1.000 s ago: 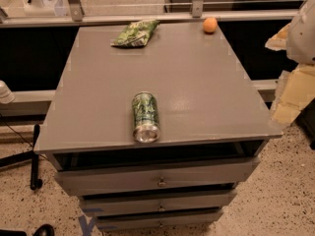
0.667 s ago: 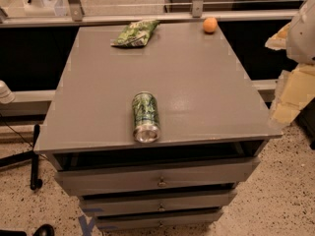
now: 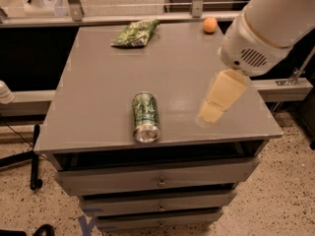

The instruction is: Place green can upright

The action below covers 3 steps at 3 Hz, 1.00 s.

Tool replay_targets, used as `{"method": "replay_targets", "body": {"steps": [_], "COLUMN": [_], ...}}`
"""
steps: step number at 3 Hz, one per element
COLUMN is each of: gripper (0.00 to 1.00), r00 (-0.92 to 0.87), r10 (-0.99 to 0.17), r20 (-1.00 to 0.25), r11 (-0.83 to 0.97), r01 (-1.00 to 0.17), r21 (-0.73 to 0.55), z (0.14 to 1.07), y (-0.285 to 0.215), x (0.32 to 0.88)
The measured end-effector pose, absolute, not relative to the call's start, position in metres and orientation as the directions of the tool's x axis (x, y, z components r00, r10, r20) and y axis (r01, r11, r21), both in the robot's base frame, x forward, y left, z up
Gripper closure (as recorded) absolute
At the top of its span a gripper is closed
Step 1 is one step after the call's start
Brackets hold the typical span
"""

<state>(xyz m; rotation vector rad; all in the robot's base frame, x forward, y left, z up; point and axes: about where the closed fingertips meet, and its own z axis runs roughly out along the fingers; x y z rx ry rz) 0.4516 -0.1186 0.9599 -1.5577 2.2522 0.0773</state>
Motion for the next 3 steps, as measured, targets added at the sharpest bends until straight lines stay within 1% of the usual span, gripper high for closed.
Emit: {"method": "replay_targets", "body": {"steps": [1, 2, 3], "gripper": [0.00, 0.00, 0.00], "r00": [-0.382, -0.471, -0.570], "r10": [-0.811, -0.744, -0.691], "r20": [-0.444, -0.474, -0.445], "r11": [0.463, 0.540, 0.623], "r01": [-0.882, -0.841, -0.781], "r21": [-0.088, -0.012, 0.033], "z": [0.948, 0.927, 0.898], "y": [-0.058, -0.012, 0.012], "x": [0.468, 0.479, 0.490]}}
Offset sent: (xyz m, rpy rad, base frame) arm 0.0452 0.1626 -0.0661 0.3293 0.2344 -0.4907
